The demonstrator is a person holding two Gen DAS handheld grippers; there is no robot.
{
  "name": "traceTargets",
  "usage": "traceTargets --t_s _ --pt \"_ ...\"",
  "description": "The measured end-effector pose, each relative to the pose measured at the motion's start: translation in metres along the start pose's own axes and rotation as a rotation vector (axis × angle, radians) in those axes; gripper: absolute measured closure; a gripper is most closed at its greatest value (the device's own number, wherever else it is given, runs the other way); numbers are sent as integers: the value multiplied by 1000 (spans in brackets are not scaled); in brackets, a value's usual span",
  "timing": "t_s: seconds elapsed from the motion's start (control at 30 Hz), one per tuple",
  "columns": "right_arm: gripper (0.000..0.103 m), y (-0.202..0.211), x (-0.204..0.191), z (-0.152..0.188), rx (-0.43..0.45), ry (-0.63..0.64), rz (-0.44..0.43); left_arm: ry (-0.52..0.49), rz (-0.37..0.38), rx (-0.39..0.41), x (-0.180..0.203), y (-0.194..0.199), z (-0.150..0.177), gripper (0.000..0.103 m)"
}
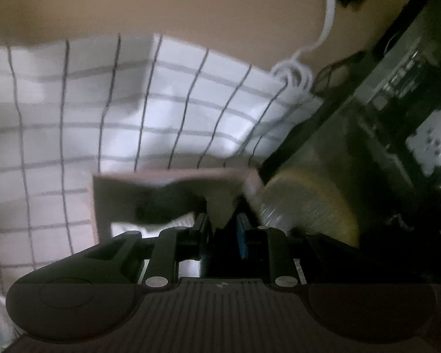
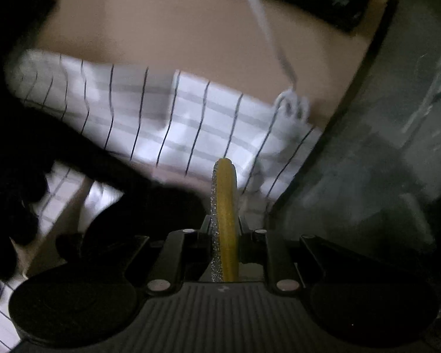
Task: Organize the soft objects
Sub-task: 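Carry the pouch and sponge into the pink box and release both, then withdraw both open tools from the pink box back over the table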
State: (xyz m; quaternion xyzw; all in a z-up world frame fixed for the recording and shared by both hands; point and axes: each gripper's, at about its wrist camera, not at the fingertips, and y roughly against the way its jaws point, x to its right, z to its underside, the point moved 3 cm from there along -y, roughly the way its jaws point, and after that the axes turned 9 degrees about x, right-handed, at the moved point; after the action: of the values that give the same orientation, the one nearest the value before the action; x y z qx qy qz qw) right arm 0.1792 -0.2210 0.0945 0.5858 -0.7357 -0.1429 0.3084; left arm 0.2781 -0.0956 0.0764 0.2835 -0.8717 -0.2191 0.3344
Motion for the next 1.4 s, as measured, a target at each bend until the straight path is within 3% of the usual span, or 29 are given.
traceTargets --t_s 0.23,0.37,0.57,0.67,0.7,0.93,1.17,1.33,1.4 --pt "87 -28 -24 19 -60 65 -21 -90 -8 -26 2 23 -8 81" --pt "73 -17 -25 17 -31 39 -84 -84 -9 -35 1 28 0 81" --pt "66 20 -21 8 17 -27 -253 4 -26 57 -10 47 -8 81" --pt "52 36 -15 9 33 -121 -325 2 -15 120 -7 68 -14 81" --pt "46 39 -14 11 41 -145 -332 -10 -30 140 -6 75 -14 81" --pt "46 17 -36 18 14 -163 -290 -129 -206 251 -13 134 0 81" --pt "47 -34 -37 34 -54 -215 -215 -3 -306 263 -71 195 39 81" --pt "47 -41 -14 28 -68 -297 -218 135 -390 224 -125 220 78 81" --pt "46 -39 -9 27 -91 -342 -267 189 -434 198 -147 226 96 81"
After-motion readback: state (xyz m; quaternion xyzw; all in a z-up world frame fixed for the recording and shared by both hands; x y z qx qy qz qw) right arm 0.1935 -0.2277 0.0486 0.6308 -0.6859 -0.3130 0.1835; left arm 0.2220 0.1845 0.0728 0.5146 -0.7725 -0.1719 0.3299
